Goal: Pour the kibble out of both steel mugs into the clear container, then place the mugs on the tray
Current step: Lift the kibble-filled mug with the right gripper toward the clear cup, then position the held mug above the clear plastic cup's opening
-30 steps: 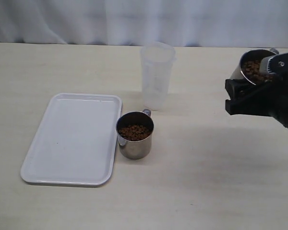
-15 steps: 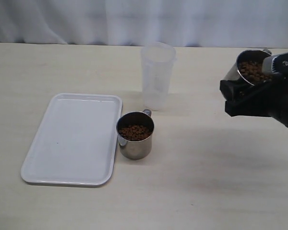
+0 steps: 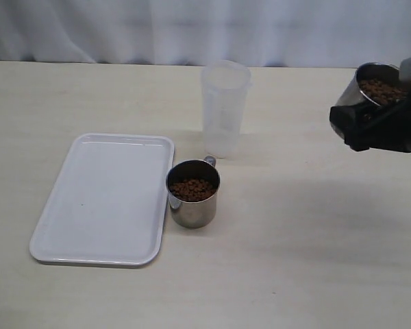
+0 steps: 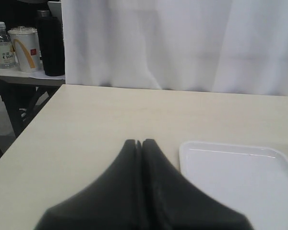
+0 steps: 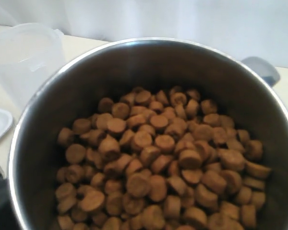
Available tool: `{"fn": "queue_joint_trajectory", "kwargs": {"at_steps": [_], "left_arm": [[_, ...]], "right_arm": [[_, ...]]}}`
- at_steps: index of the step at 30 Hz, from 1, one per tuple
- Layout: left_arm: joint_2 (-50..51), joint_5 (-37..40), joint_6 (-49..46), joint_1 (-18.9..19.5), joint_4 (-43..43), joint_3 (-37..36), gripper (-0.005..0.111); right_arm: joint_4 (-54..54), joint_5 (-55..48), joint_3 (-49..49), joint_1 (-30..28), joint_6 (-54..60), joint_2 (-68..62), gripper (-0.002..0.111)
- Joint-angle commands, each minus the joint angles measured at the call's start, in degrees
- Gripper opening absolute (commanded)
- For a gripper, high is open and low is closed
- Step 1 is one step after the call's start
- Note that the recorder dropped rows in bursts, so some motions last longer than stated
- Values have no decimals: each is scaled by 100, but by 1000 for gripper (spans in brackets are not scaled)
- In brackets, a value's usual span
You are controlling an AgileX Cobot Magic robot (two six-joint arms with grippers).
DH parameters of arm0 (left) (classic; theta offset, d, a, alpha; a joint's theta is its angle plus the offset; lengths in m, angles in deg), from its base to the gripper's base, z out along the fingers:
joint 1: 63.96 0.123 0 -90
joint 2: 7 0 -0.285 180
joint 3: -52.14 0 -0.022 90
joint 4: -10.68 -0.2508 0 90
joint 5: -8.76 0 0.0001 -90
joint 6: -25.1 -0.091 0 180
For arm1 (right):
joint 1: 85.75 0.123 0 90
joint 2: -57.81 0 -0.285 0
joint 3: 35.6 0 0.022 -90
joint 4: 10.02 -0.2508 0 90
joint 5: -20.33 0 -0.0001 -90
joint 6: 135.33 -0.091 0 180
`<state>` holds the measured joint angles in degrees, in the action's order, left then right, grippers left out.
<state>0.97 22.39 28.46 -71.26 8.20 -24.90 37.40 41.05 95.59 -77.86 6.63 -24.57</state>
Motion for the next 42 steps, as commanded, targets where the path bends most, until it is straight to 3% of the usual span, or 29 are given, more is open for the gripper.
{"fn": "queue_joint_trajectory", "kwargs": {"at_steps": [1,9,21,27,42], "left_arm": [[-18,-39,15,-1,2,-18,0],[-18,-39,15,-1,2,-18,0],[-18,-57,15,-1,-11,-18,0],[-18,-57,15,-1,-11,-18,0],[-18,-57,15,-1,-11,-18,0]], "right_arm": [[-152,-309,199,-39,98,74,4],[-644,-474,555,-39,585,62,4],[-616,-2314,2268,1097,805,-687,4],[28,-3336,3118,1523,794,-1265,4],[1356,-4660,4574,2612,655,-2509,4]]}}
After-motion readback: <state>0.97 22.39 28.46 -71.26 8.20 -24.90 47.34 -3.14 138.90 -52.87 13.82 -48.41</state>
